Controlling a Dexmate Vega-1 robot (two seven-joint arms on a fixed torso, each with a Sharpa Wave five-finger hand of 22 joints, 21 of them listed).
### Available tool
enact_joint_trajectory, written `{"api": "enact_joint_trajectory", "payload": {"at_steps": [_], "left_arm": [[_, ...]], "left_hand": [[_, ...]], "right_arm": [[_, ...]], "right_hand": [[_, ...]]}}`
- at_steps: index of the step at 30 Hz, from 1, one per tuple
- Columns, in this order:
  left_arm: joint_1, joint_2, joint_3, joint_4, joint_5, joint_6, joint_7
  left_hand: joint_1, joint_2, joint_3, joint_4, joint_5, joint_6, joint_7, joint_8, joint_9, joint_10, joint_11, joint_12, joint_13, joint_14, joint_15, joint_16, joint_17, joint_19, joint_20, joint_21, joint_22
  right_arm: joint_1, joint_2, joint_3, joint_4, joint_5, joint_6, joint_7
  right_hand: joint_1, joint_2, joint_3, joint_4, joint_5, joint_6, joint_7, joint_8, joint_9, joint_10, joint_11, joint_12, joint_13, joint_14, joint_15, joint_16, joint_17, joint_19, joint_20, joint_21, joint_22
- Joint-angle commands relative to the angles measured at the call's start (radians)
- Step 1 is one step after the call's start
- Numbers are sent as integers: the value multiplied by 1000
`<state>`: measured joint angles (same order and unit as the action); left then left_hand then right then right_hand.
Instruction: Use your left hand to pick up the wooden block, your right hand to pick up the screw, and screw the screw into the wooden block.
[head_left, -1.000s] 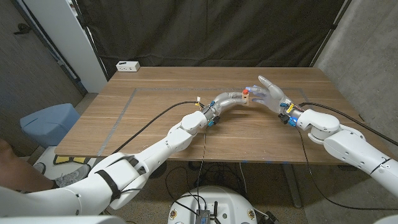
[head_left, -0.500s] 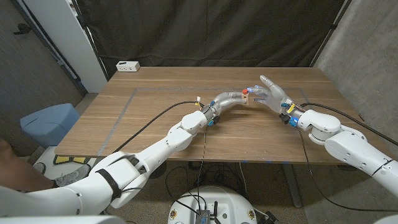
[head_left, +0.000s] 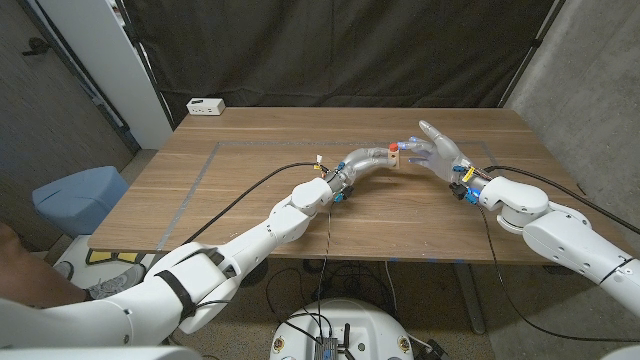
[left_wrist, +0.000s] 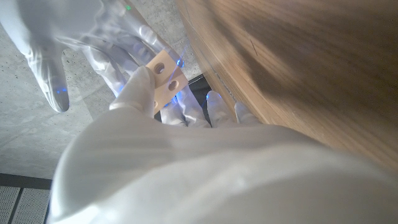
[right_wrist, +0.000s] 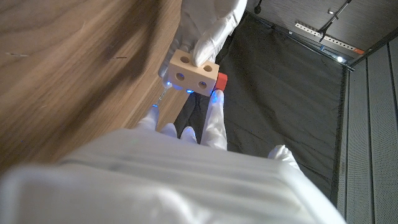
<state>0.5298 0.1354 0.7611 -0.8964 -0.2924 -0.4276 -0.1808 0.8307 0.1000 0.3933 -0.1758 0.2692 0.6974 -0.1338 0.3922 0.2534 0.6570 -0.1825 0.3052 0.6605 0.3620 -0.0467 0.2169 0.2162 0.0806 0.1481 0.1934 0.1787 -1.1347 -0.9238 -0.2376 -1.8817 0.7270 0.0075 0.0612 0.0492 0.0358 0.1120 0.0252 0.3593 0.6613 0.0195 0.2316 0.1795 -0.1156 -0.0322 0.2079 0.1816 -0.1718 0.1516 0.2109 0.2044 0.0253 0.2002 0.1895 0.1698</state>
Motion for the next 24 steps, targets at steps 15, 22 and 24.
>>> {"api": "enact_joint_trajectory", "payload": {"at_steps": [15,22,24], "left_arm": [[-5,-4,1,9,1,-4,-6],[-4,-3,1,4,1,-2,-5],[-4,-2,1,4,2,-2,-5]], "left_hand": [[5,9,23,19,6,45,5,7,1,8,-1,1,3,2,-32,7,3,-1,2,8,2],[5,9,23,19,6,43,6,6,1,9,-1,1,3,0,-30,6,2,-2,3,8,2],[4,10,23,20,6,43,8,6,1,7,-2,0,3,0,-30,5,3,-2,4,8,2]], "right_arm": [[1,-17,2,2,11,7,52],[8,-15,-2,7,18,6,63],[3,-16,1,5,16,7,55]], "right_hand": [[9,8,-6,1,12,84,10,19,5,49,-2,7,0,-48,-11,8,0,12,9,4,2],[9,8,-7,1,13,84,11,16,5,48,-2,5,0,-48,-11,8,0,12,9,4,2],[9,8,-8,1,13,84,10,16,5,49,-2,5,0,-48,-11,8,0,12,9,4,2]]}}
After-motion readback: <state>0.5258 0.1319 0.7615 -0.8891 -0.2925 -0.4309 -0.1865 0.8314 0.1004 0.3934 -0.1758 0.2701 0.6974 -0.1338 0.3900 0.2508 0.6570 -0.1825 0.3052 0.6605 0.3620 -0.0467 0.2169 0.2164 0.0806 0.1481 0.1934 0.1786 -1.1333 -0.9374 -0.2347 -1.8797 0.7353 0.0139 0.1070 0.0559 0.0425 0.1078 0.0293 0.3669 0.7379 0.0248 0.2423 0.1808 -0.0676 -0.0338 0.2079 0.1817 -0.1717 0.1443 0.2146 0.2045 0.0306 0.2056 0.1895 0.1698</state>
